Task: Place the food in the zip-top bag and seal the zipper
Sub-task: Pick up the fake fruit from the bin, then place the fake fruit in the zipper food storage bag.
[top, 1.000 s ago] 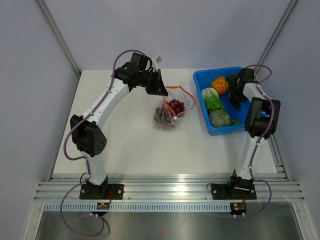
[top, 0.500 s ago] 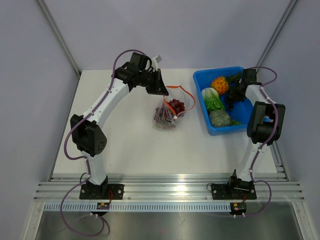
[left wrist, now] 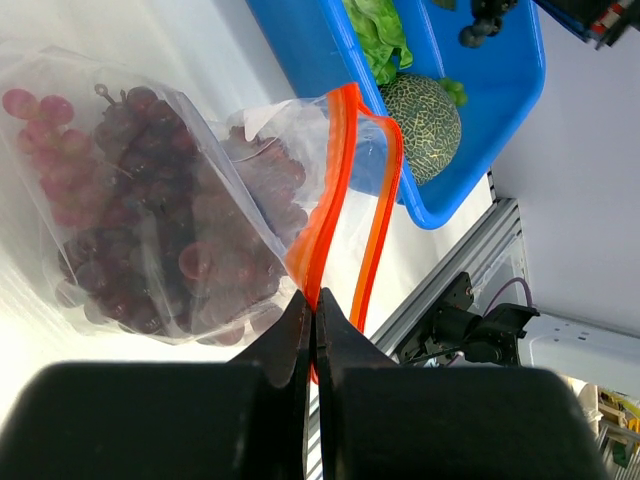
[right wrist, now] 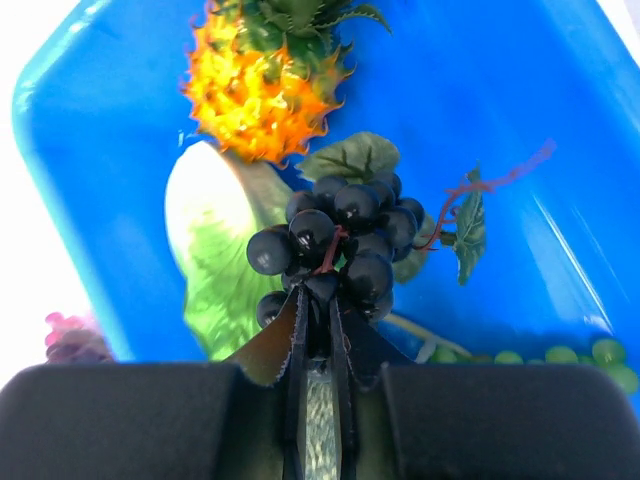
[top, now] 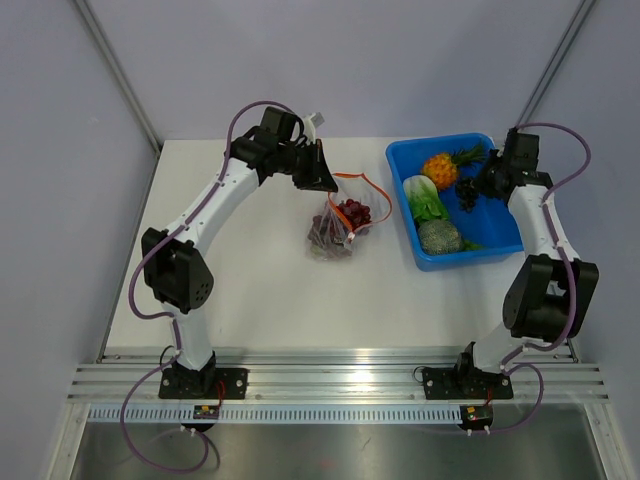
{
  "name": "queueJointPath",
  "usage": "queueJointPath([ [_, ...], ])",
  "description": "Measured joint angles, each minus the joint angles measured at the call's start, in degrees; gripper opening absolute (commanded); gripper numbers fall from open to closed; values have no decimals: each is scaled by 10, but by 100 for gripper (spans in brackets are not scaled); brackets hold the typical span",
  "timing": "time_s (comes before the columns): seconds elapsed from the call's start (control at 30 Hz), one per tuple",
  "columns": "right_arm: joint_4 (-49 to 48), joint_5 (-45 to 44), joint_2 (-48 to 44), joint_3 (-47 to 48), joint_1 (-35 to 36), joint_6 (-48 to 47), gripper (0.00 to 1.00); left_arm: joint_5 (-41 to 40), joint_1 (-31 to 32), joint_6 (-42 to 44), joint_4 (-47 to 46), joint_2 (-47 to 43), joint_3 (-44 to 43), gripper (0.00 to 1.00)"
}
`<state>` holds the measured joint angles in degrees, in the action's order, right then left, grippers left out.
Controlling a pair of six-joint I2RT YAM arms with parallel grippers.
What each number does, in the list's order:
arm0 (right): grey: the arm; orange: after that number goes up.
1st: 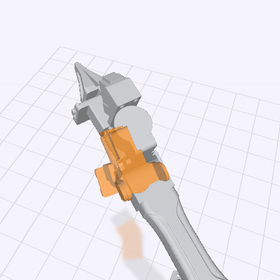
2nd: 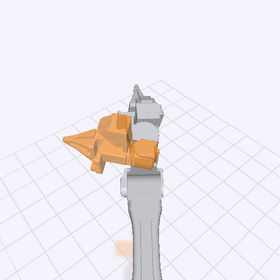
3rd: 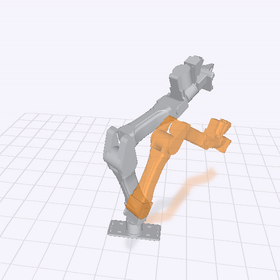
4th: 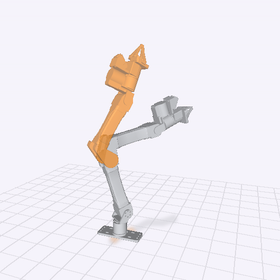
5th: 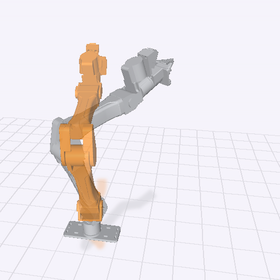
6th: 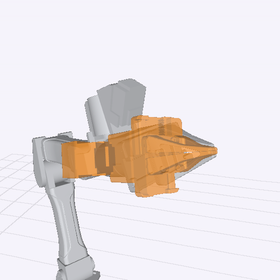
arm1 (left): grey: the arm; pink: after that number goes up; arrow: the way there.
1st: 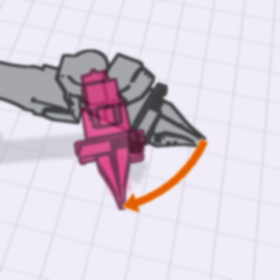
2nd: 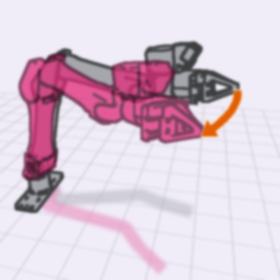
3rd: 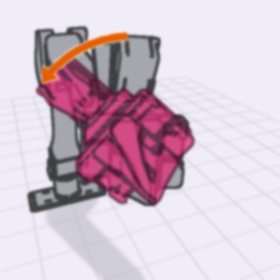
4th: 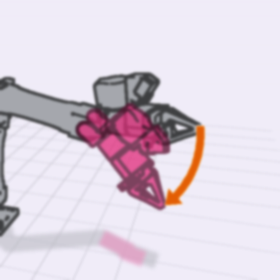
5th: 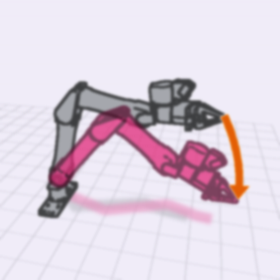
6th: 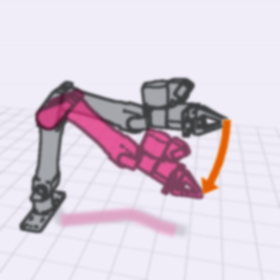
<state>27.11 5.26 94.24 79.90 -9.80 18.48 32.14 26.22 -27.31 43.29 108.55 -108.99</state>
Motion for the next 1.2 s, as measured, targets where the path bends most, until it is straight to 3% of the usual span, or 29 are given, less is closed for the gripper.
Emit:
queueJointPath([
  [0.4,58,37,-156,-16,10,13,0,3,0,-4,-15,-1,17,0],
  [0.5,75,45,-193,4,52,15,0,4,0,-7,-16,-1,17,0],
  [0.67,80,53,-213,39,200,25,0,5,0,-9,-17,-1,17,0],
  [0.77,78,64,-214,37,249,39,0,5,0,-8,-17,-1,17,0],
  [0.97,75,72,-207,36,301,54,0,5,0,-8,-14,-1,17,0],
  [1.2,62,80,-187,29,313,58,0,4,0,-8,-12,-18,27,0],
])
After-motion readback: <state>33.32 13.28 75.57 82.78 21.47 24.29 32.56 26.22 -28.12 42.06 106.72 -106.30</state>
